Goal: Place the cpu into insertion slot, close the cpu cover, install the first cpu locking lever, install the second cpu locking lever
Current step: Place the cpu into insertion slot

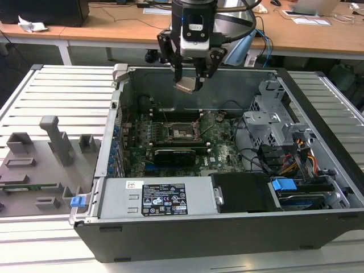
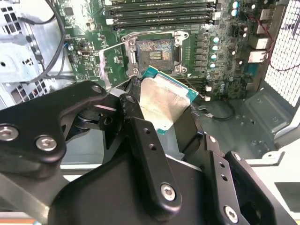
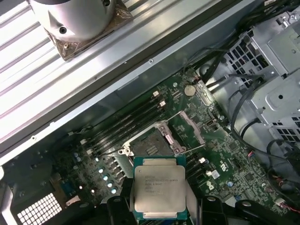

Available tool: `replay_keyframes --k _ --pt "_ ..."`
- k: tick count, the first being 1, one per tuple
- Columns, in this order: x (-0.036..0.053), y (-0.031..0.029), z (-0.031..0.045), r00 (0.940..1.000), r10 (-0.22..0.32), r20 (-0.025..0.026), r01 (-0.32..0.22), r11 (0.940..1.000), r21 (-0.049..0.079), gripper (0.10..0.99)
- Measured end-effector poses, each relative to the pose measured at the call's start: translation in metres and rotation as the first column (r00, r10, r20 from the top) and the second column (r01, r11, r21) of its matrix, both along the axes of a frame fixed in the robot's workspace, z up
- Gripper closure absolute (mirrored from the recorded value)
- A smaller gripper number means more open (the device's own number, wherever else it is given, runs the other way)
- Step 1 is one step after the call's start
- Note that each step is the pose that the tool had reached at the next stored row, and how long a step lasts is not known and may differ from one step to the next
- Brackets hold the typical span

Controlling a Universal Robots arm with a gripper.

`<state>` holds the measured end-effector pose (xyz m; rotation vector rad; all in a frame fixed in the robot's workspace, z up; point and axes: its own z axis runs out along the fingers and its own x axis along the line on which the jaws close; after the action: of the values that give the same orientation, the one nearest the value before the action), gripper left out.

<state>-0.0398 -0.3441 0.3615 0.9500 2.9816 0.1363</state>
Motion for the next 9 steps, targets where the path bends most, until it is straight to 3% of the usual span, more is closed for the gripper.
replay_keyframes --k 9 --pt "0.0 0.0 -0.0012 0.9949 -0.101 0.0 0.101 0.9949 0.0 0.557"
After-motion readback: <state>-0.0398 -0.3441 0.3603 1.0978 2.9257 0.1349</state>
